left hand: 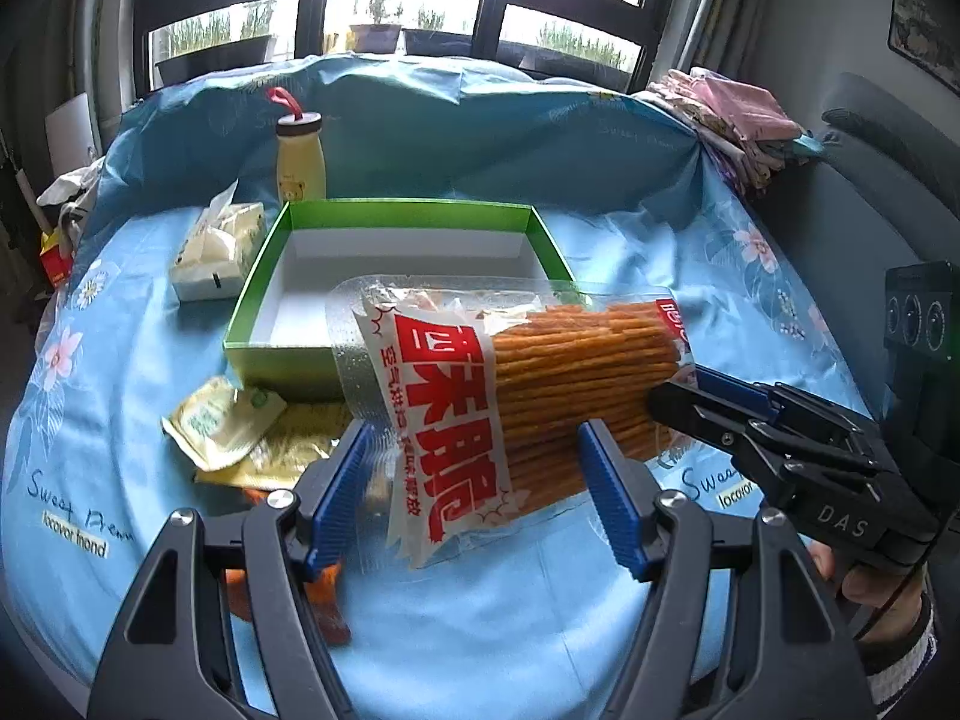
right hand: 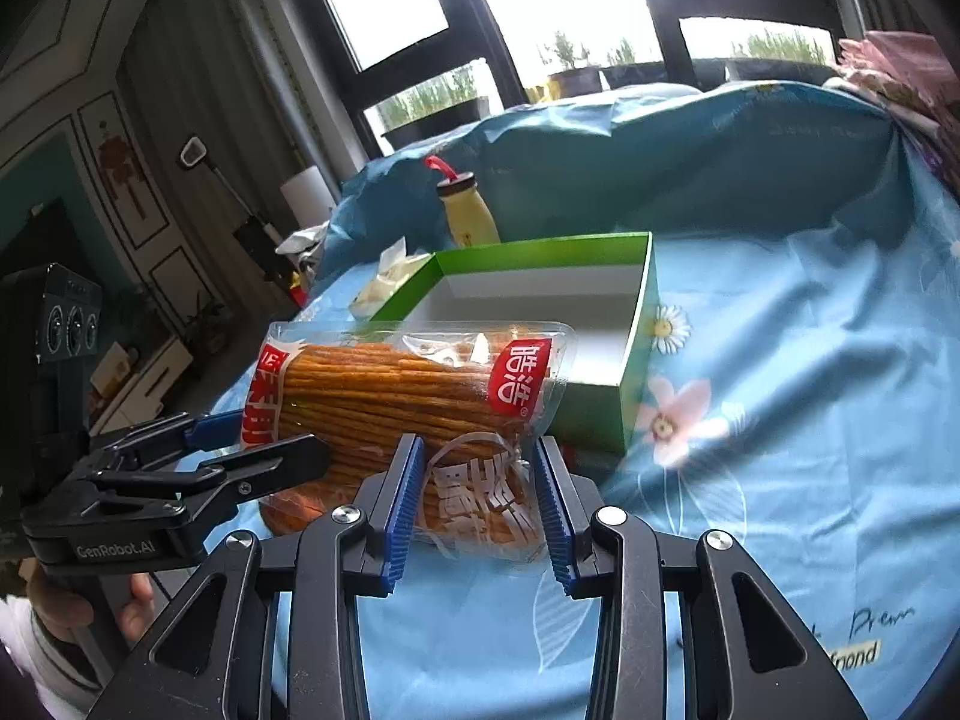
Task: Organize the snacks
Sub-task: 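Carry the pretzel-stick bag over the green box and lower it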
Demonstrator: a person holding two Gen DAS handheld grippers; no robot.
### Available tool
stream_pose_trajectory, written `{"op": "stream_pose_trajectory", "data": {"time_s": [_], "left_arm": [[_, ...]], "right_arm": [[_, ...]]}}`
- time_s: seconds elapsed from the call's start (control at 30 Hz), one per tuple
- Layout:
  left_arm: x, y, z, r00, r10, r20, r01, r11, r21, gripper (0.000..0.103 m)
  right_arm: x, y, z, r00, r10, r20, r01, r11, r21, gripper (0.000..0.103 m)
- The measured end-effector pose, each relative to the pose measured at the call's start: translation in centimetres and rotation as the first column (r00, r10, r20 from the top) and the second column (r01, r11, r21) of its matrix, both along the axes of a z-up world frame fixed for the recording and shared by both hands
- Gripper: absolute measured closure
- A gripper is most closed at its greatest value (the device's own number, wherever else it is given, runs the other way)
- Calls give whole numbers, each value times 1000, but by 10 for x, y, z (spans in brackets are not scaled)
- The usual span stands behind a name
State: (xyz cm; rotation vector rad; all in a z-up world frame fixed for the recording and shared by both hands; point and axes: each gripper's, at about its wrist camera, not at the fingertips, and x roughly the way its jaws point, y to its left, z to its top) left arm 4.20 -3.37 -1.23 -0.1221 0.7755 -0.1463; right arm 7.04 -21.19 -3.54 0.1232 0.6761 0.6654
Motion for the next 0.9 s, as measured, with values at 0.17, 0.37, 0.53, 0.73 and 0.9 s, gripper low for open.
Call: {"op": "stream_pose_trajectory", "data": {"time_s": [0.17,0.37,0.53,0.73,0.9], "left_arm": [[12,3,7,1000,0,23,0,1000,5,34],[27,13,14,999,3,34,-3,1000,-8,34],[41,17,18,998,11,54,-12,1000,11,34],[62,29,19,998,18,54,-18,1000,5,34],[82,38,14,999,26,40,-26,1000,1,33]], "right_arm": [[10,4,9,1000,-7,25,6,1000,2,64],[26,10,18,999,-5,48,5,1000,2,64],[39,18,24,998,-2,65,2,1000,1,64],[62,27,25,998,4,68,-4,1000,0,64],[80,35,24,998,9,65,-9,1000,-9,64]]}}
